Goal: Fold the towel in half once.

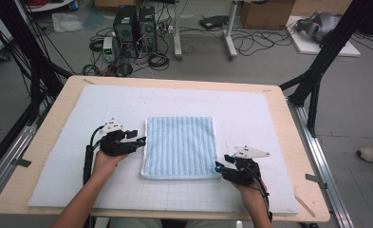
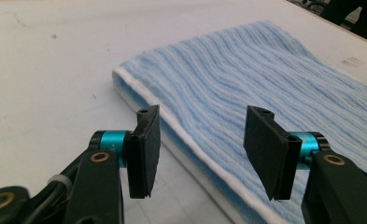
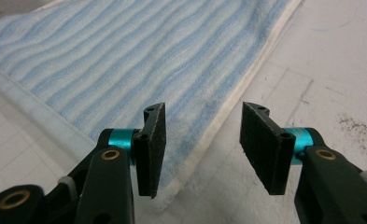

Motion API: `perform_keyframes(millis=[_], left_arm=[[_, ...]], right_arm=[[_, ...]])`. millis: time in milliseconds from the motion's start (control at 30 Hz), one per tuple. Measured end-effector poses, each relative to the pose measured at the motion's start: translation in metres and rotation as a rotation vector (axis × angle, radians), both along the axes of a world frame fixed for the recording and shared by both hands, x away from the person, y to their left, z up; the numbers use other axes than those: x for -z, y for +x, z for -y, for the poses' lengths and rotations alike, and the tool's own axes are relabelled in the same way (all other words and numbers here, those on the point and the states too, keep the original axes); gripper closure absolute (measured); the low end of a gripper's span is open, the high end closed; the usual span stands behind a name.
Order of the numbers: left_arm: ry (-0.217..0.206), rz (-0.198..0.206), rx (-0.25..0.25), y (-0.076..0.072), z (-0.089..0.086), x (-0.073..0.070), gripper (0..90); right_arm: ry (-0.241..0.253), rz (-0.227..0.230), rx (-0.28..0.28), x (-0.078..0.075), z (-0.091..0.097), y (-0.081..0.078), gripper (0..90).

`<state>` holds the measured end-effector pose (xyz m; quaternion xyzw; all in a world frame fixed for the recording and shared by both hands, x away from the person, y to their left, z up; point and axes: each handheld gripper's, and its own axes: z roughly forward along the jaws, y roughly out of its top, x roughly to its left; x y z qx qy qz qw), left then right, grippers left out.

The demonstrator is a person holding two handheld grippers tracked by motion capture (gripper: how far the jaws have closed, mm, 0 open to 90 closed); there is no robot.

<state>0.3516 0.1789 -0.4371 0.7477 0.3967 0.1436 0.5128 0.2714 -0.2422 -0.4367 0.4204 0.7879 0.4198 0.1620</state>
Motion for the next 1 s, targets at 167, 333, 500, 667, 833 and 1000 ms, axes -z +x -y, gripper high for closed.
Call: perform_keyframes(millis=[167,333,500,667,833,1000], left_arm=[[0.04,-0.043,0.074,0.002,0.013,0.008,67.3],[0.122,-0.044,0.092,0.003,0.023,0.013,74.3],[0.217,-0.029,0.041,0.002,0.025,0.013,74.6],[0.264,-0.013,0.009,0.001,0.023,0.012,69.6],[0.166,-0.059,-0.047,0.004,0.012,0.011,56.5],[0.173,-0.078,-0.044,0.008,0.018,0.014,61.4]], right_arm=[[-0.015,0.012,-0.035,-0.001,-0.002,-0.005,57.5],[-0.013,0.004,-0.037,0.0,-0.001,-0.005,57.0],[-0.012,0.004,-0.039,0.0,-0.001,-0.005,56.8],[-0.008,0.011,-0.038,0.0,-0.003,-0.003,56.4],[0.012,0.006,0.0,0.0,-0.004,0.004,55.9],[-0.003,-0.036,0.061,0.006,-0.01,0.02,60.0]])
